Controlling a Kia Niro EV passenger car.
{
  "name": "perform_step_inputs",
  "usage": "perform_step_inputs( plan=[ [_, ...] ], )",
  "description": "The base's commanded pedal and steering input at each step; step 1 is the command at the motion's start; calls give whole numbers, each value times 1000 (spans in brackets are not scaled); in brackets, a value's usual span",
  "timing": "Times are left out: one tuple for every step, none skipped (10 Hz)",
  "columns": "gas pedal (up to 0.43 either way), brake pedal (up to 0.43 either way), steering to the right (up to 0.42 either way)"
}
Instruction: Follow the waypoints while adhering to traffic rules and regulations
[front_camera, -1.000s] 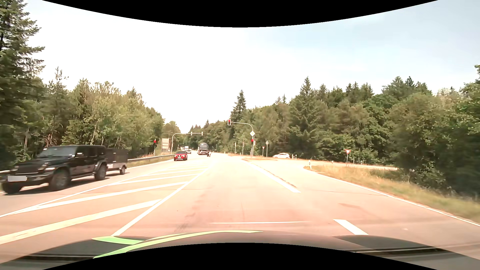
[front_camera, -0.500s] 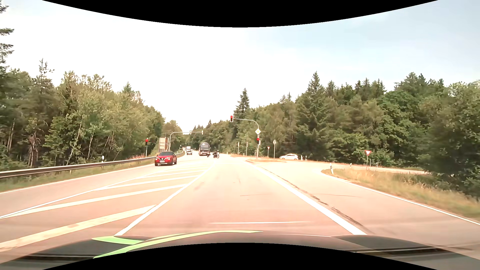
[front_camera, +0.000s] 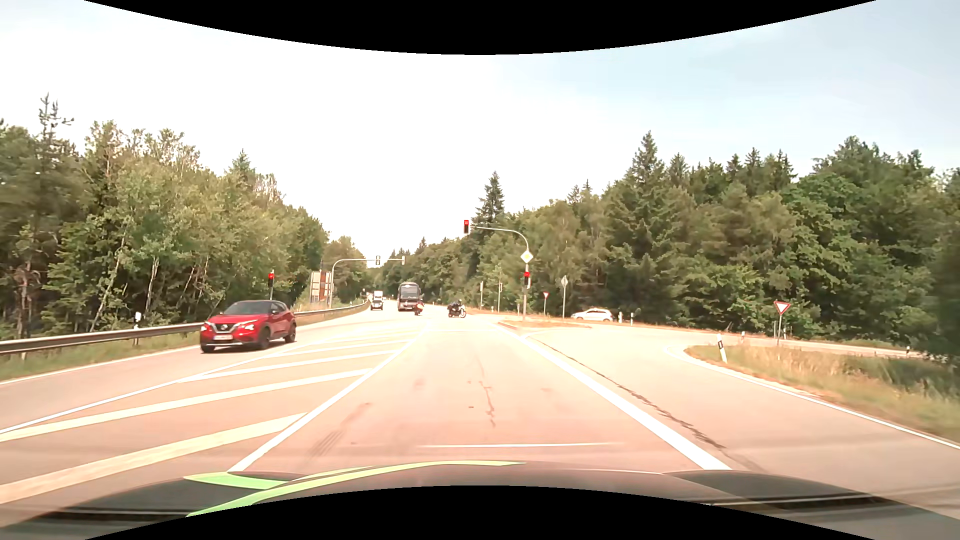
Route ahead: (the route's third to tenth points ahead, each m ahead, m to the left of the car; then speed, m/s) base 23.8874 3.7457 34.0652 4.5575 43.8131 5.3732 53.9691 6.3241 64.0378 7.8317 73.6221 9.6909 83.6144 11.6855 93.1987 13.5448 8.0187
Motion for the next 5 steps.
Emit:
perform_step_inputs(
  plan=[
    [0, 256, -2],
    [0, 256, -3],
    [0, 262, -4],
    [0, 262, -4],
    [0, 262, -4]
  ],
)
